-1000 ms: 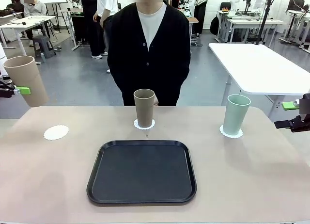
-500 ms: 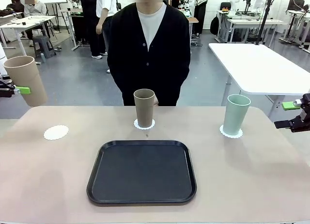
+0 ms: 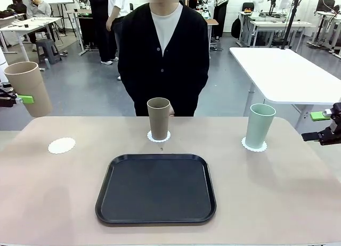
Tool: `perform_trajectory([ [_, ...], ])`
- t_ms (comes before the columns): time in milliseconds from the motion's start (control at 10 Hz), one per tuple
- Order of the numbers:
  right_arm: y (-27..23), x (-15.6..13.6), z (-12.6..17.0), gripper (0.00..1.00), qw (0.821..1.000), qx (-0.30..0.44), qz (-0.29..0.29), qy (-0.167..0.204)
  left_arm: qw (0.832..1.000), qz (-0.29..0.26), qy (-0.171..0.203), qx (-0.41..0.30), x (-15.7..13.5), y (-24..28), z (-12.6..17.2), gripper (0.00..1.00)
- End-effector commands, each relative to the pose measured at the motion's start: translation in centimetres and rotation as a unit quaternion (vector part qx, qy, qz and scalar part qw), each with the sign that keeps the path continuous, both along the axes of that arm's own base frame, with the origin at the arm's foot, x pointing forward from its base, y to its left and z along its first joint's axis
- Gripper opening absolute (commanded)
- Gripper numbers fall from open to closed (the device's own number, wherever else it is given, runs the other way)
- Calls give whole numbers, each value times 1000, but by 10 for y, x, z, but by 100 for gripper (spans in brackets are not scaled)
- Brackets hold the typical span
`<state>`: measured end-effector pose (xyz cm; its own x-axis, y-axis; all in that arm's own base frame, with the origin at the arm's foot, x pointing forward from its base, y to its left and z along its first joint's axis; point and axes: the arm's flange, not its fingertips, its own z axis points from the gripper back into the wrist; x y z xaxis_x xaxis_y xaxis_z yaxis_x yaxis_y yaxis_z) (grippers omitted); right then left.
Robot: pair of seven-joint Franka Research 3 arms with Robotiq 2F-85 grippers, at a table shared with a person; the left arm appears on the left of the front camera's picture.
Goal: Place coasters on the table and set cups on them.
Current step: Take one Reusable plastic cup from the Flat Tray and place it on a coaster set by the human.
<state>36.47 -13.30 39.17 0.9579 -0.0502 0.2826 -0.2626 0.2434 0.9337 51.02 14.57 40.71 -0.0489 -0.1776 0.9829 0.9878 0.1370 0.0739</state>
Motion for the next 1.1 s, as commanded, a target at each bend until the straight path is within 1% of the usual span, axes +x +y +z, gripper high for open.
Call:
perform_trajectory([
  [0,1,2,0,100,1000,-1,1,0,1000,-10,5,-5,7,3,-11,85],
  [100,1,2,0,100,1000,-1,1,0,1000,-20,5,-6,10,8,-24,85],
  [300,1,2,0,100,1000,-1,1,0,999,-39,4,-15,11,13,-39,85],
  [800,1,2,0,100,1000,-1,1,0,997,-74,-24,1,8,11,-68,85],
  [1000,1,2,0,100,1000,-1,1,0,996,-74,-35,20,10,7,-85,85],
])
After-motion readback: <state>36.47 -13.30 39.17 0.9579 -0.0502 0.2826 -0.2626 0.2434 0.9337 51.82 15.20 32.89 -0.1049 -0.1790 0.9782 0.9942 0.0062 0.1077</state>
